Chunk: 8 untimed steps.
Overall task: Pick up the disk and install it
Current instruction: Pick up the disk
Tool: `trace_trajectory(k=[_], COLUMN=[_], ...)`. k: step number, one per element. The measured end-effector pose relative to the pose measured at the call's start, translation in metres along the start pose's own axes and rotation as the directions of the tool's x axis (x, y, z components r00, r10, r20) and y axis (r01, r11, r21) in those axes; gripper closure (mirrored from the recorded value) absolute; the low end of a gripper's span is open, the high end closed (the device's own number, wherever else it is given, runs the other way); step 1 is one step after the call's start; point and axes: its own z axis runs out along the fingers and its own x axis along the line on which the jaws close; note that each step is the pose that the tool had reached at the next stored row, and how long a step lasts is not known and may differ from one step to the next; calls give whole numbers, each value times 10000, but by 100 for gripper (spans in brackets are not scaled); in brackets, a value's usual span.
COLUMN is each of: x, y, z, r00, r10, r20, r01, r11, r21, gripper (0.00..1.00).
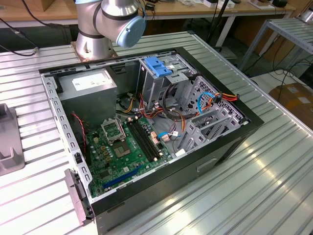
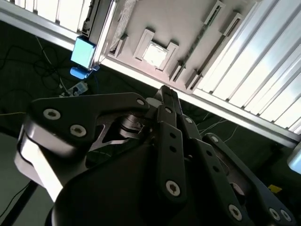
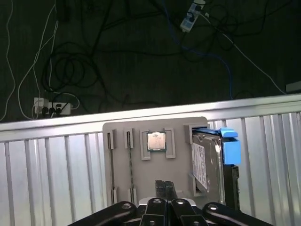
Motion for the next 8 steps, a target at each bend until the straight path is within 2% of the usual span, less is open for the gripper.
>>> trace_trajectory(k=[2,4,8], x=[0,0,0], y=[0,0,0], z=[0,0,0], r00=[9989,9951,9882], r10=[-469,-992,-1529], r20=[-20,-42,-63], r01=[469,992,1529], r11=[9989,9951,9882], r21=[-12,-27,-43], gripper=[90,90,90])
